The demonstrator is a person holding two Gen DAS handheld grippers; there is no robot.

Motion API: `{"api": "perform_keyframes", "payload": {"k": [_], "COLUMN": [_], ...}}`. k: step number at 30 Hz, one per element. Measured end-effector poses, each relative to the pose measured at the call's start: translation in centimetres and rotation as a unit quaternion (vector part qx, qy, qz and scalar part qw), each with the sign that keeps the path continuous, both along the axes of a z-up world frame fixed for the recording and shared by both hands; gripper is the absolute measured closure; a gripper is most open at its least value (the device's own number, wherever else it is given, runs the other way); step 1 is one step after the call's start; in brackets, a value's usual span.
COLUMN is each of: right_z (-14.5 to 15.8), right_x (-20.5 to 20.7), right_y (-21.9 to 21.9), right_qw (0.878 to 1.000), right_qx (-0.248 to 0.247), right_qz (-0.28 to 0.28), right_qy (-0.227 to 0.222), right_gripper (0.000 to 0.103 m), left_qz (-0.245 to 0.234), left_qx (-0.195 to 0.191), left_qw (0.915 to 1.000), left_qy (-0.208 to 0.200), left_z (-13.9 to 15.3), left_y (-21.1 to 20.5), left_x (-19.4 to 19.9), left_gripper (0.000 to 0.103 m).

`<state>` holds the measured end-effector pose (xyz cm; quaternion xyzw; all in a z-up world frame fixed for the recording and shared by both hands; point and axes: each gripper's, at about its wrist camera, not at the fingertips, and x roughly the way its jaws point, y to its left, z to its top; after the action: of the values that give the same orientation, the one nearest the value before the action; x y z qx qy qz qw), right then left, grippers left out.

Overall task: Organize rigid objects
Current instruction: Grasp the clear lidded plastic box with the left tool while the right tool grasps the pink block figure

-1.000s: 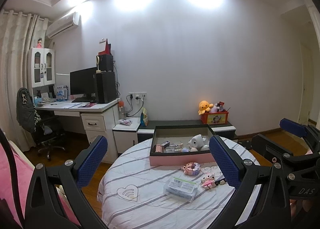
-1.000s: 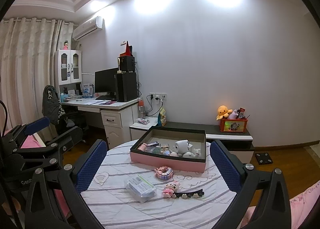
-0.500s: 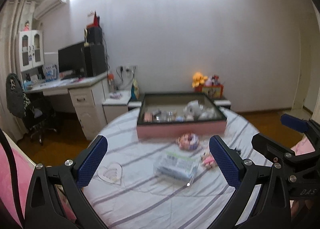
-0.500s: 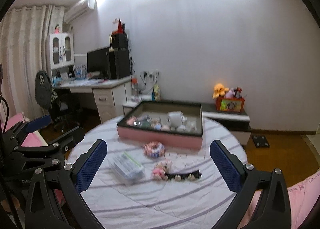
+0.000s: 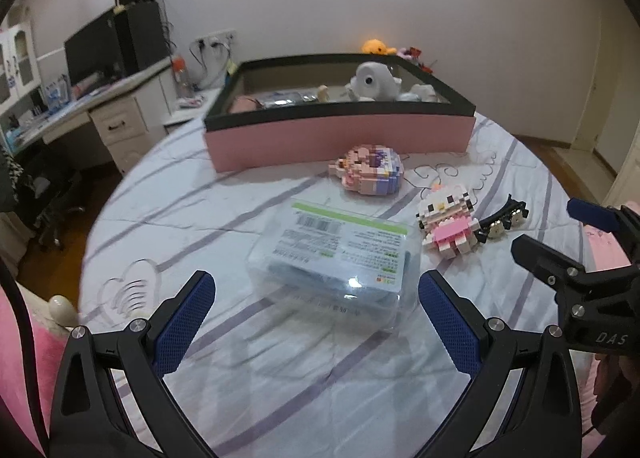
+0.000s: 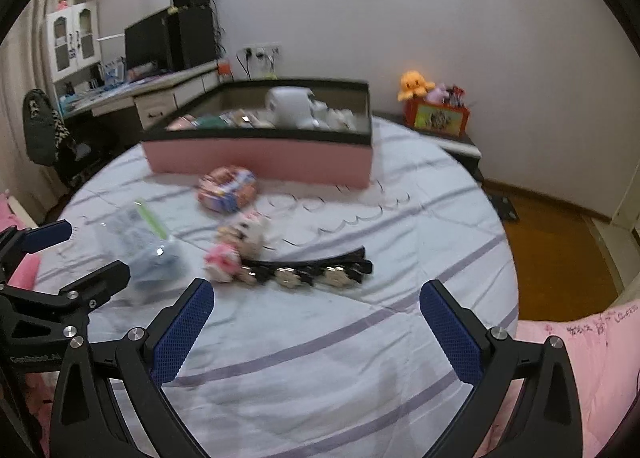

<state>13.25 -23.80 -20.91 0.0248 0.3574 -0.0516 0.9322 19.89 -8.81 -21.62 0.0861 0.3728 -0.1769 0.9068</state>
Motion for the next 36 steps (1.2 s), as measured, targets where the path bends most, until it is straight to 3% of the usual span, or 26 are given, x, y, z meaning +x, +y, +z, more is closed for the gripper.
{"api": "perform_keyframes", "payload": {"k": [6, 9, 17, 21, 23, 25, 28, 30, 36], "right_z": [0.1, 0.2, 0.4, -0.4, -0.8, -1.4, -2.0, -2.1, -1.2], "right_x": [1.1, 1.9, 4.6, 6.2, 6.7, 7.1, 7.6, 7.8, 7.5], "right_y": [-0.1, 0.4, 2.7, 3.5, 3.7, 4.0, 4.7, 5.0, 4.8], "right_qw": [1.0, 1.0, 0.999, 0.998, 0.998, 0.997, 0.994, 0.993, 0.993], "right_qx": [0.004, 0.005, -0.003, 0.003, 0.012, 0.014, 0.007, 0.006, 0.016], "right_qz": [0.01, 0.017, 0.039, 0.052, 0.058, 0.065, 0.079, 0.088, 0.099], "right_qy": [0.003, 0.003, 0.01, 0.03, 0.038, 0.051, 0.07, 0.074, 0.059], "right_gripper": [0.0, 0.0, 0.0, 0.0, 0.005, 0.028, 0.05, 0.057, 0.057], "left_qz": [-0.012, -0.017, 0.035, 0.051, 0.055, 0.057, 0.054, 0.051, 0.042], "left_qx": [0.021, 0.016, 0.021, 0.018, 0.016, 0.013, 0.01, 0.009, 0.002], "left_qw": [0.9993, 0.9988, 0.9991, 0.9986, 0.9983, 0.9982, 0.9984, 0.9986, 0.999], "left_qy": [0.029, 0.043, 0.004, 0.003, 0.007, 0.01, 0.011, 0.009, -0.011], "left_z": [-1.4, -1.9, -0.3, -0.2, -0.3, -0.5, -0.6, -0.4, 1.1], "left_y": [-1.4, -1.5, 1.6, 3.3, 3.9, 4.1, 4.2, 4.0, 3.6], "left_x": [2.4, 3.0, 3.2, 3.9, 4.2, 4.4, 4.5, 4.4, 4.6], "left_gripper": [0.0, 0.007, 0.007, 0.007, 0.007, 0.007, 0.007, 0.007, 0.007]}}
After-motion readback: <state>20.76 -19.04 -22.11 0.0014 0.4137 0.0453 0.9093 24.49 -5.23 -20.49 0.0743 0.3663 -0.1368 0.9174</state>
